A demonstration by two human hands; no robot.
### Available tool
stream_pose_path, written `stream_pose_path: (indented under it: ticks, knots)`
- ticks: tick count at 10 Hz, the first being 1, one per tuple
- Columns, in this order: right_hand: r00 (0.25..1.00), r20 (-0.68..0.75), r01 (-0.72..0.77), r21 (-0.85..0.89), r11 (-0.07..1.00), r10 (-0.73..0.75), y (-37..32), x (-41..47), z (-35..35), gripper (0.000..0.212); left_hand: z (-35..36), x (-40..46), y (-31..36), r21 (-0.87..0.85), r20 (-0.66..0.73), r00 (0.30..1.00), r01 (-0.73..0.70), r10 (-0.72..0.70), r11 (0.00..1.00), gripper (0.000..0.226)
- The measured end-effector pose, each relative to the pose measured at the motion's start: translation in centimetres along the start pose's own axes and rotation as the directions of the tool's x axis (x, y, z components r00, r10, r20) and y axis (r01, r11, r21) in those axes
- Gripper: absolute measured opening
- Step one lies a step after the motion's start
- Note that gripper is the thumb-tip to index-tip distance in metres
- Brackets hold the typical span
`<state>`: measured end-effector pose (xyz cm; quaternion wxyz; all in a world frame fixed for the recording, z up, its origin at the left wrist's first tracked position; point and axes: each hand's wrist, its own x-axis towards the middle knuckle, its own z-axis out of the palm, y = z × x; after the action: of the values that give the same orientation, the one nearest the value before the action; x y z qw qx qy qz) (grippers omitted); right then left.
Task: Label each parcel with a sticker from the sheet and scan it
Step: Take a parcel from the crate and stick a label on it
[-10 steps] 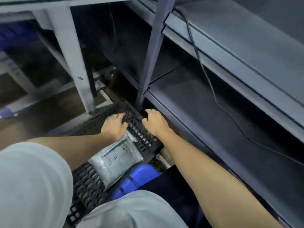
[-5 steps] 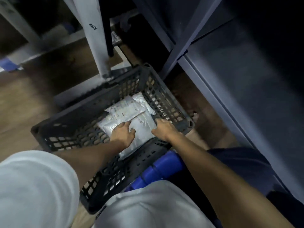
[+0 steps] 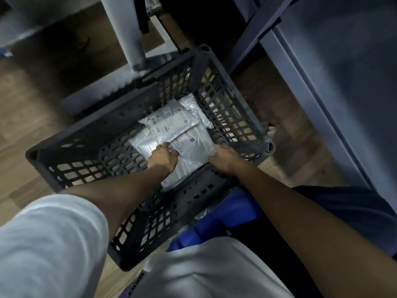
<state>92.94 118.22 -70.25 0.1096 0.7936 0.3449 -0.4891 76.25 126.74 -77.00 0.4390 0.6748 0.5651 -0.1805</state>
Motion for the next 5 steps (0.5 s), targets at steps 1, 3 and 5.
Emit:
stream_pose_path:
  ticks: [1, 3, 5]
  knots:
    - [1.000, -0.001, -0.024, 0.013, 1.000, 0.024, 0.4, 0.4, 0.0, 0.054, 0.4, 0.7, 0.5, -0.056, -0.018, 0.999, 0.044, -0.046, 0.997, 0.043]
    - [1.000, 0.002, -0.022, 0.049, 0.999, 0.022, 0.9, 0.9, 0.4, 0.052, 0.4, 1.6, 2.0, -0.158, -0.144, 0.970, 0.172, -0.195, 0.972, 0.047]
    - [0.999, -0.012, -0.028, 0.147, 0.989, 0.030, 1.1, 1.1, 0.5, 0.054, -1.1, 3.1, 2.1, -0.225, 0.026, 0.952, 0.302, -0.304, 0.927, 0.049]
